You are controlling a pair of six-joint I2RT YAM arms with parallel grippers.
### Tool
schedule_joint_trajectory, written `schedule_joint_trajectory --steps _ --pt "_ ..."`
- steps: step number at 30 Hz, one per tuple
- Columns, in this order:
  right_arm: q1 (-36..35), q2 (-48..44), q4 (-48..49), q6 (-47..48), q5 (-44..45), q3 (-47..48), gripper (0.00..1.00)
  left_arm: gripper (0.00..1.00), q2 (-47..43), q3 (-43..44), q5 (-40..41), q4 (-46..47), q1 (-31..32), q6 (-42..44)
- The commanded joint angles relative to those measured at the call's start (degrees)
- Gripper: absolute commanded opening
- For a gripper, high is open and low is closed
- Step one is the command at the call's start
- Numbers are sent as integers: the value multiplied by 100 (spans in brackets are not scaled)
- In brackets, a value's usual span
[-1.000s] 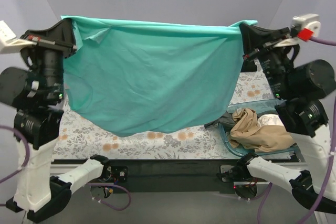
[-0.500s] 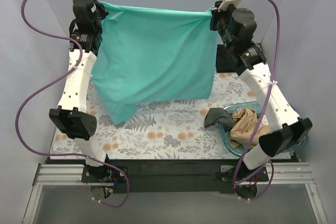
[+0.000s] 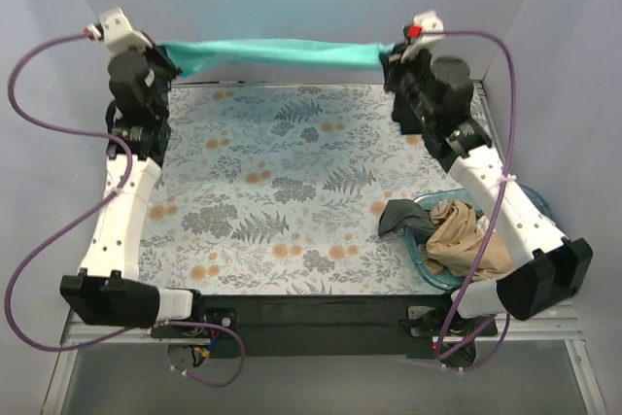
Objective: Fold and stack the t-shirts
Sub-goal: Flatten the tshirt out
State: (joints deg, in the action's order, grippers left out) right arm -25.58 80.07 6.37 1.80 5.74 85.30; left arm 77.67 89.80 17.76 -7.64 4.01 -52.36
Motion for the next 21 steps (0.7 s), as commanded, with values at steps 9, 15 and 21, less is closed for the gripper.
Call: schedule_joint_trajectory --steps 9,15,21 --pt "45 -739 787 -1611 -671 -4396 5 0 -1781 -5067 46 -2127 -76 -4924" --pt "53 -686 612 -2316 -1207 -4970 98 84 -1799 -4904 -80 -3267 -67 -5162" --pt "53 -1134 94 -2307 -794 -4777 98 98 -1992 -4577 -62 -3788 -67 -4793"
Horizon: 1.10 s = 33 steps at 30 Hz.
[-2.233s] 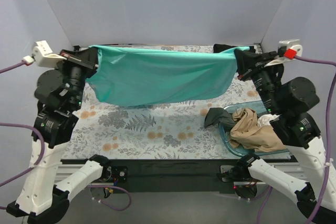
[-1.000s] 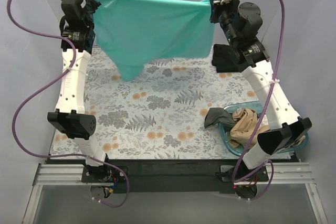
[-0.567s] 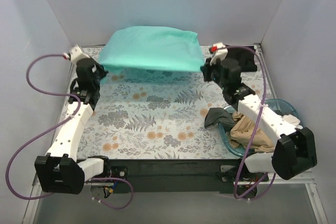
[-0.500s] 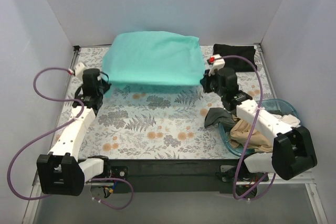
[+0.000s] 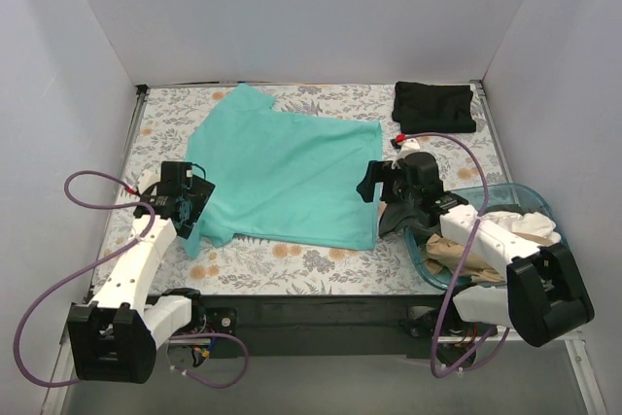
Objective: Fold and stack the t-shirts
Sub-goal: Flatten the tshirt out
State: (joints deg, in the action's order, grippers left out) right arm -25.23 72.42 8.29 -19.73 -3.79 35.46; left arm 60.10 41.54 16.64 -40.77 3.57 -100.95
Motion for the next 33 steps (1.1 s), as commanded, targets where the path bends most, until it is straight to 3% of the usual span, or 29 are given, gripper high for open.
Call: schedule_joint_trajectory --steps 1,9,14,19,23,26,33 --pt "18 -413 -187 -102 168 320 98 98 -279 336 -3 -510 -23 92" --pt "-139 -361 -531 249 -51 646 98 98 -87 732 -468 120 -23 488" --pt "-351 499 -715 417 10 1181 98 98 651 1101 -794 876 -23 716" --pt "-342 2052 -1163 741 712 2648 98 98 2020 1795 -311 1255 -67 1024" --pt "-324 3434 -1890 943 1371 4299 98 98 3048 2612 -548 1651 -129 1471" --pt "-254 4619 -2270 1093 1355 5695 98 98 3971 3507 -671 1827 -138 1744" --pt "430 5914 -2912 1120 838 6886 98 98 5617 4406 -830 1740 -155 2026"
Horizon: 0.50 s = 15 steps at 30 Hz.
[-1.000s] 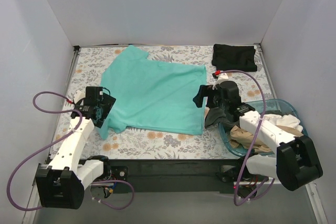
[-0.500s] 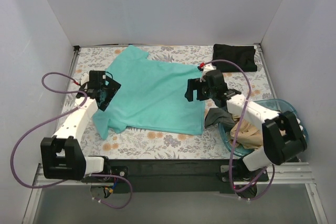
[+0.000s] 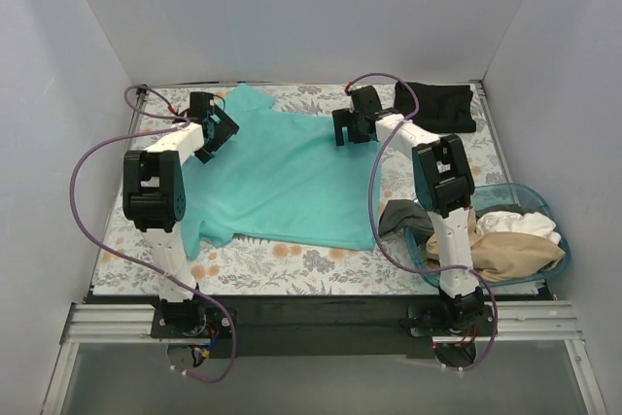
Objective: Fold and stack the t-shirts
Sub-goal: Flatten the tshirt out
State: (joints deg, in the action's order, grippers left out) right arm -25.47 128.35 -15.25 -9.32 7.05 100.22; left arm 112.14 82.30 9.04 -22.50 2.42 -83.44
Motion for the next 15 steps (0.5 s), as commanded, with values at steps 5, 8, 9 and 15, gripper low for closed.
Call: schedule_joint_trajectory --steps 5,8,9,15 --pt "815 935 -716 334 -993 830 98 98 853 383 -86 -105 -101 258" --pt "877 1252 -778 422 -1135 1270 98 98 1152 488 -262 -105 -101 284" --pt "895 1366 -804 431 -1249 1428 98 98 1240 532 -288 -105 -101 337" --pt "1071 2096 -805 536 -1460 2764 98 98 1714 1261 -473 -360 -101 434"
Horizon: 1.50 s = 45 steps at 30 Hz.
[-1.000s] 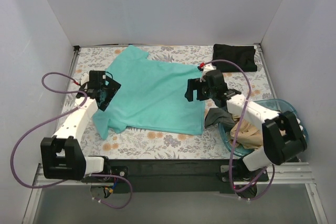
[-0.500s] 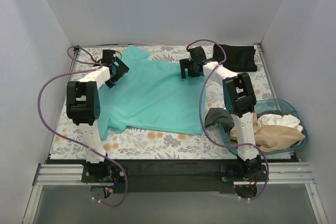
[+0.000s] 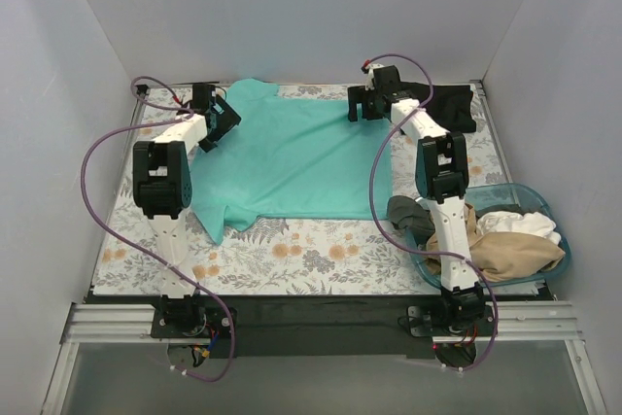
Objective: Fold and stack the t-shirts
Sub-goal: Flatten the tshirt out
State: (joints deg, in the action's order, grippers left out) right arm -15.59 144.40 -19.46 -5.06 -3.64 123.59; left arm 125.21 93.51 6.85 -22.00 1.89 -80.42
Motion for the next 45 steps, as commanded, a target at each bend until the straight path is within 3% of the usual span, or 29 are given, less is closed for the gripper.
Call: schedule_joint_trajectory --steps 1,8,11,14,18,19,23,26,30,32,33,39,45 --pt "100 475 -391 154 -418 542 98 98 391 210 -333 -419 -48 202" --pt "31 -657 -339 488 -392 746 98 98 -522 589 -676 -550 -40 378" --pt "-118 -1623 -321 488 -357 62 98 98 -1374 213 -861 -595 -13 177" --pt "-364 -2747 -234 454 -182 -1298 98 98 -2469 -718 -844 -604 127 -43" --pt "-751 -4450 82 59 82 -3328 98 98 -3835 -2613 -458 -595 827 -579" --pt "-926 -5317 440 -299 57 -4638 98 98 -4559 -3454 -170 -665 1361 -850" --pt "-1103 -6422 1356 -750 -259 -6735 98 98 -5478 -4506 -167 -596 1814 -1054" --pt "-1147 -7257 1673 -1014 -576 -7758 98 98 -6182 -5429 -131 -507 1955 -1238" --pt "-1139 -8065 1691 -1173 -376 -8219 98 98 -6465 -6046 -210 -393 1999 -1441" --pt "-1148 -8260 1691 -1251 -252 -8281 98 92 -6360 -6143 -237 -271 2008 -1485" --pt "-1148 -8426 1691 -1287 -225 -8333 98 84 -6290 -6143 -159 -261 2008 -1502" --pt "-1139 -8919 1683 -1348 -331 -8667 98 67 -5622 -6047 606 -305 2017 -1625" --pt "-1139 -9201 1586 -1384 -383 -9010 98 35 -4990 -5880 862 -261 2008 -1635"
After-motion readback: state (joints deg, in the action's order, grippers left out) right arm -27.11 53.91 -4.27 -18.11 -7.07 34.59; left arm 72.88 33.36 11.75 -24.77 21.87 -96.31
